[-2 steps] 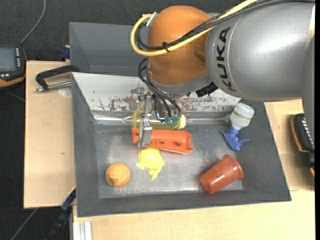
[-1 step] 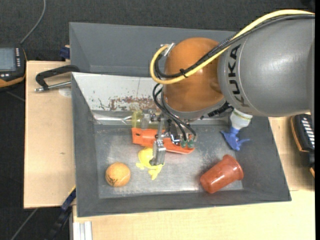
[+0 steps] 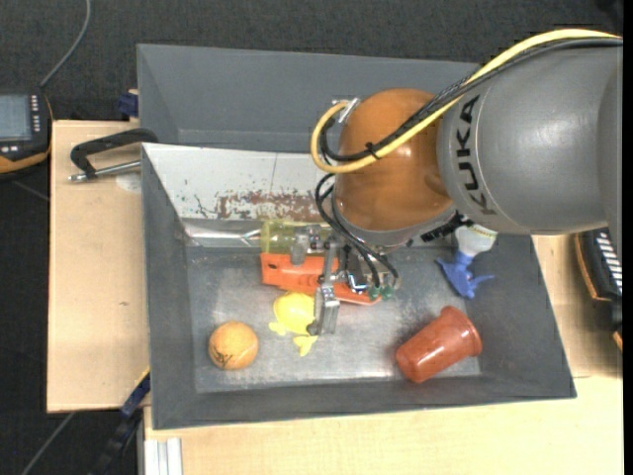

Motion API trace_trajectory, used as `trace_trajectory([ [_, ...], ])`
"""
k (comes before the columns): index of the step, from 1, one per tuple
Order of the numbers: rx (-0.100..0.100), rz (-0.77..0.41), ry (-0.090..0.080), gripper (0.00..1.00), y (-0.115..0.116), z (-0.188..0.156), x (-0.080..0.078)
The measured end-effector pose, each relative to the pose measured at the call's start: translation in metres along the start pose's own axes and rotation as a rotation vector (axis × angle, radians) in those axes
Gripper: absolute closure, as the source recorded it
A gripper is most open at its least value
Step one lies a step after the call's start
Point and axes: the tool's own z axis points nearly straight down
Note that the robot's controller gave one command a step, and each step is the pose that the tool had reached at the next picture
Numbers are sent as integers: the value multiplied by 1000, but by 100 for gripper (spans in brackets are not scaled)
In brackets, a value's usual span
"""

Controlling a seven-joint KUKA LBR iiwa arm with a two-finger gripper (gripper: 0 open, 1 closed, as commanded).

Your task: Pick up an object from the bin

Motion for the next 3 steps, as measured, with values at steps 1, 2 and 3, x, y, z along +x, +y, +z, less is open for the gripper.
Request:
trace_trajectory([
  [1,-5,119,-14,0,-28,6,-4],
  [2,-3,72,-15,0,-41,39,-34],
  [3,-4,-74,-19,0,-49,73,-41],
])
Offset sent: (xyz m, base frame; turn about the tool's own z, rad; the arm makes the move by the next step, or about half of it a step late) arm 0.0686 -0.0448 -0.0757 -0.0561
